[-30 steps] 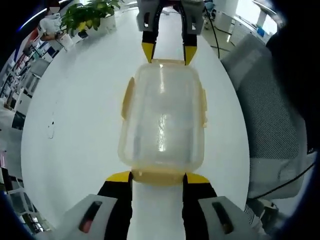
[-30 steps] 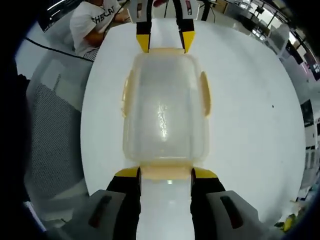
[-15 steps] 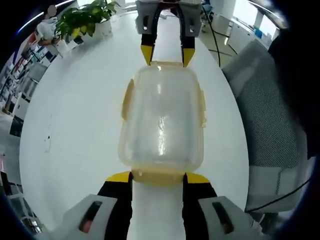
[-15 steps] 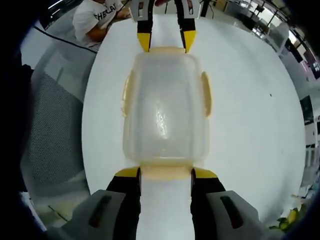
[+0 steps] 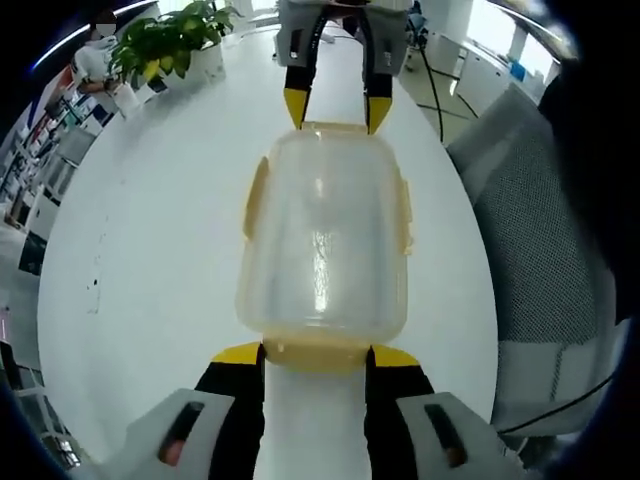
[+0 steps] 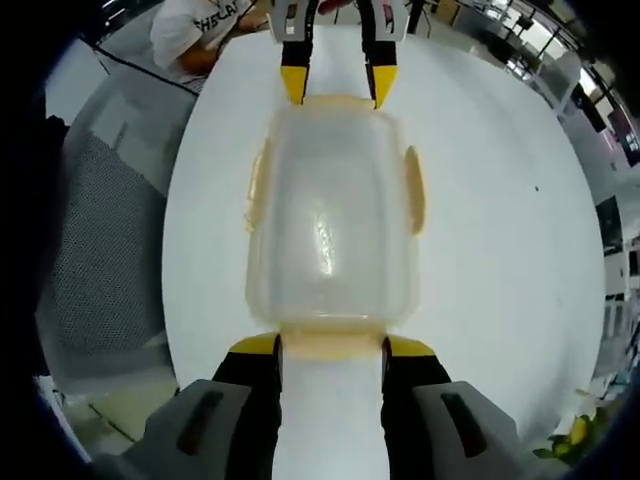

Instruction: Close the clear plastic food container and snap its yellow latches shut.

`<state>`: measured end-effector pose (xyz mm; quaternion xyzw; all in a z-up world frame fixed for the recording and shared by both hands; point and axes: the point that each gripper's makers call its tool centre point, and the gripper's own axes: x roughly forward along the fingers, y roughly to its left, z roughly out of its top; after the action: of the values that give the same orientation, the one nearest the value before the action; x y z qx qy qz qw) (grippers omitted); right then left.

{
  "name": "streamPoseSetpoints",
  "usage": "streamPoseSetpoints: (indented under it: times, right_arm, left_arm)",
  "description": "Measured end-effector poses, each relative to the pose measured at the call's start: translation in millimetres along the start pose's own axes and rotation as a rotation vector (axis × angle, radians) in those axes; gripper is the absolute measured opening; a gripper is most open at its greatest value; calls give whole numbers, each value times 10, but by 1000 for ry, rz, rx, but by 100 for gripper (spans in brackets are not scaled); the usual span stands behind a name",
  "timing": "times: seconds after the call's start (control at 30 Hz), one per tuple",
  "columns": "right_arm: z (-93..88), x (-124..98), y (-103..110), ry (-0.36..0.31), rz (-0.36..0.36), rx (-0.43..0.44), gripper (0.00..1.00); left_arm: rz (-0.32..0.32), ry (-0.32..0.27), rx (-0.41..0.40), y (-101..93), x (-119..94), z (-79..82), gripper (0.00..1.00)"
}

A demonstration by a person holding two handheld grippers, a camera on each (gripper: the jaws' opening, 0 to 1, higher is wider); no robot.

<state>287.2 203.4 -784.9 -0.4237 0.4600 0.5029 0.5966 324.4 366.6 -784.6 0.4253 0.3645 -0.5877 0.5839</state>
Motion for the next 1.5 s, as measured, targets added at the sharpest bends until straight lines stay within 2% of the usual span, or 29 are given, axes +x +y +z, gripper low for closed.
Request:
streamPoseSetpoints:
  times: [0.37,0.57,0.87,1.13,1.43,1.5]
  right_arm:
    - [-60,-54,4,-28,-4,7,35]
    - [-103,59,35,-28,-4,6,35]
    - [-82,77,36,-90,20,0,36]
    - [-67,91,13,-135,25,-10,37]
    - [-55,118,6,-141,47,-29,39]
    - [-56,117,-4,-148,45,-29,40]
  left_arm:
    - [-3,-20,-11,-16,-1,70,33]
    - [-13,-14,-19,-48,65,60,33]
    - [-27,5,-17,-74,98,33,33]
    - [-15,50,11,-97,117,-2,34]
    - [-27,60,-16,-110,118,-25,34]
    - [-30,68,-27,-116,120,-60,31]
